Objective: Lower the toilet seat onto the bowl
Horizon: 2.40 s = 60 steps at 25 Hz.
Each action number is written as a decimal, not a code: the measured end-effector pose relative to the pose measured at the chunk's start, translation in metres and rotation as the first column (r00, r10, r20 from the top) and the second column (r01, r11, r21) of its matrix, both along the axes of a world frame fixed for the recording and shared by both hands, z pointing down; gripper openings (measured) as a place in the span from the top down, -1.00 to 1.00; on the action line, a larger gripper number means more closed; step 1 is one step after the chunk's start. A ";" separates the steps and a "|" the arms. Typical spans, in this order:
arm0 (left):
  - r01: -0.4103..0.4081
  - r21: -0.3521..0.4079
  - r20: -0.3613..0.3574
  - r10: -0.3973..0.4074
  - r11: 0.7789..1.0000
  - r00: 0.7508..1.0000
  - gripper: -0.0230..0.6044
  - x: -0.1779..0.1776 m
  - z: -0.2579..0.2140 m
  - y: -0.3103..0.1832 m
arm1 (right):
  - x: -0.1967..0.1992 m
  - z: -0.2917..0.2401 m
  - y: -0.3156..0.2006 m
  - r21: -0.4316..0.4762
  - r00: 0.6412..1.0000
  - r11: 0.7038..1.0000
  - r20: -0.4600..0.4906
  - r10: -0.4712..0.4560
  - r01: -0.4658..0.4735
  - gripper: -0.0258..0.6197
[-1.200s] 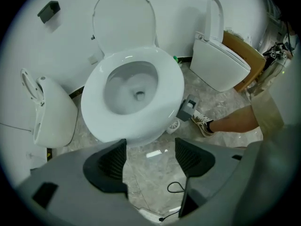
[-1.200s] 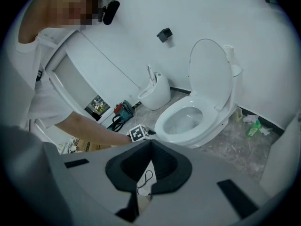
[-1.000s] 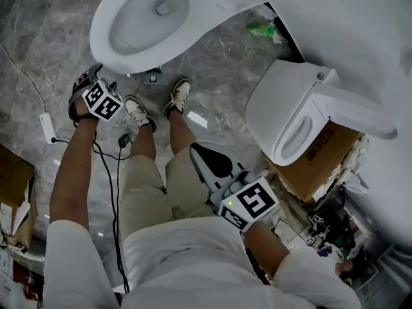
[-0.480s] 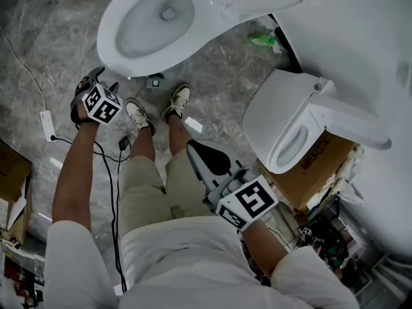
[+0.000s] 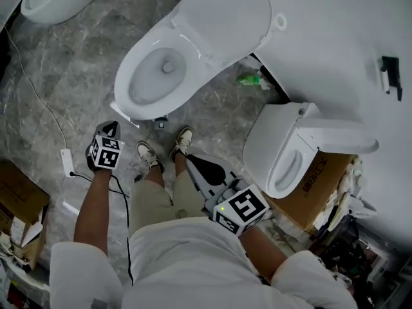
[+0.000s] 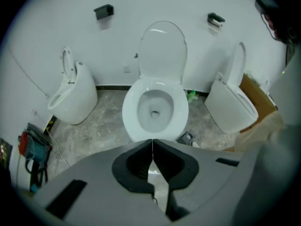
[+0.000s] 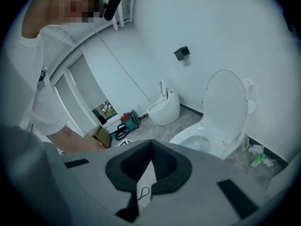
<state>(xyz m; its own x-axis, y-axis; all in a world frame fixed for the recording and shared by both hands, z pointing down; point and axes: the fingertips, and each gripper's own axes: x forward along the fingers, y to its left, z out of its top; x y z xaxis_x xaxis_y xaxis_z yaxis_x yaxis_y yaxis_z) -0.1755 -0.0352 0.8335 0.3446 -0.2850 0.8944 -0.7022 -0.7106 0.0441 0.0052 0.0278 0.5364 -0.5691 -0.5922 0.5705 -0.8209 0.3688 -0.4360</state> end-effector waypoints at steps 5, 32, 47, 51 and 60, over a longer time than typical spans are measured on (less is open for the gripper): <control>0.165 0.097 -0.121 -0.153 0.982 0.981 0.91 0.006 -0.095 -0.037 | 0.009 -0.052 -0.013 0.088 1.000 0.996 -0.028 0.006 -0.003 0.93; 0.442 0.470 -0.444 -0.228 0.764 0.867 0.91 -0.018 -0.417 -0.070 | 0.026 -0.202 -0.100 0.448 0.998 0.892 -0.038 -0.048 0.060 0.93; 0.467 0.572 -0.565 -0.089 0.674 0.820 0.91 -0.008 -0.541 -0.086 | 0.079 -0.275 -0.125 0.557 0.999 0.830 -0.013 0.048 -0.033 0.93; 0.487 0.609 -0.575 -0.074 0.627 0.814 0.91 -0.018 -0.567 -0.075 | 0.079 -0.291 -0.123 0.579 0.998 0.814 -0.001 0.056 -0.045 0.93; 0.526 0.696 -0.595 -0.017 0.488 0.803 0.91 -0.043 -0.633 -0.034 | 0.100 -0.308 -0.110 0.600 0.994 0.795 0.004 0.107 -0.088 0.93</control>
<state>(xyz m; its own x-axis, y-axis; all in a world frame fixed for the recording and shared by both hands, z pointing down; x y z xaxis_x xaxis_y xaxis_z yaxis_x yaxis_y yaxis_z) -0.2182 -0.0690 0.2000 0.3761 -0.9255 -0.0447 -0.9258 -0.3734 -0.0587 0.1048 -0.0823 0.2280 -0.4785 -0.8725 0.0987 -0.8754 0.4654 -0.1306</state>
